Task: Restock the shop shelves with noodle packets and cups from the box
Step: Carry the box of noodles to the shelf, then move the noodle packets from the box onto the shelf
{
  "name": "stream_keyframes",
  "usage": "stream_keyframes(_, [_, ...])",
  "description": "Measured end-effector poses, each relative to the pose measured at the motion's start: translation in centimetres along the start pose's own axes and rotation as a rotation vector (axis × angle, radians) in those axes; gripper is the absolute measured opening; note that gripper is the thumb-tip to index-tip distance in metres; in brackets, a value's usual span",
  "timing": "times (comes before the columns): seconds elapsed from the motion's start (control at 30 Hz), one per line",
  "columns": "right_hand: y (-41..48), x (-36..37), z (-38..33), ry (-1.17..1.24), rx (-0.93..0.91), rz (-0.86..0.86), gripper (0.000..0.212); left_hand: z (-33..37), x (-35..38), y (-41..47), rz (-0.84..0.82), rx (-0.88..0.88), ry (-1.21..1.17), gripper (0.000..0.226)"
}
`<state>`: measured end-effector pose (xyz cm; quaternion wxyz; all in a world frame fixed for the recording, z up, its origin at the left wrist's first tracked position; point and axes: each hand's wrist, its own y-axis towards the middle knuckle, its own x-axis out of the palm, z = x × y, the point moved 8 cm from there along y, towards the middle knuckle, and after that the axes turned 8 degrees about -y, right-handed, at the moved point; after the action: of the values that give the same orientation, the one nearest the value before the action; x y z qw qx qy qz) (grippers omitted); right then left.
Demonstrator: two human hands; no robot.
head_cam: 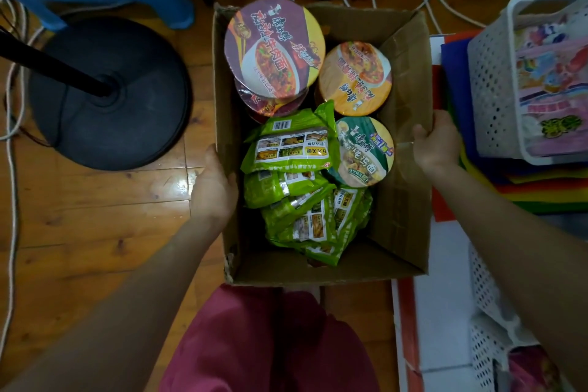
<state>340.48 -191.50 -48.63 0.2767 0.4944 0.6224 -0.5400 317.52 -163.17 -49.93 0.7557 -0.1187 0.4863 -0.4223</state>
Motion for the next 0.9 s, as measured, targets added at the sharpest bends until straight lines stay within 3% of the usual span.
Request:
stream_keyframes(0.3, [-0.2, 0.1, -0.3, -0.079, -0.034, -0.082, 0.036, -0.4, -0.2, -0.7, -0.085, -0.032, 0.037, 0.040])
stream_keyframes(0.6, [-2.4, -1.8, -1.2, -0.058, -0.037, -0.150, 0.035, 0.3, -0.7, -4.7, -0.203, 0.033, 0.237, 0.053])
stream_keyframes(0.77, [-5.4, -2.7, -4.2, -0.132, -0.298, -0.024, 0.025, 2.6, -0.5, -6.6, -0.160, 0.316, 0.459, 0.056])
stream_keyframes(0.9, [-9.2, 0.1, -6.6, -0.117, -0.555, -0.087, 0.028, 4.1, 1.0, -5.0, -0.156, 0.442, 0.529, 0.051])
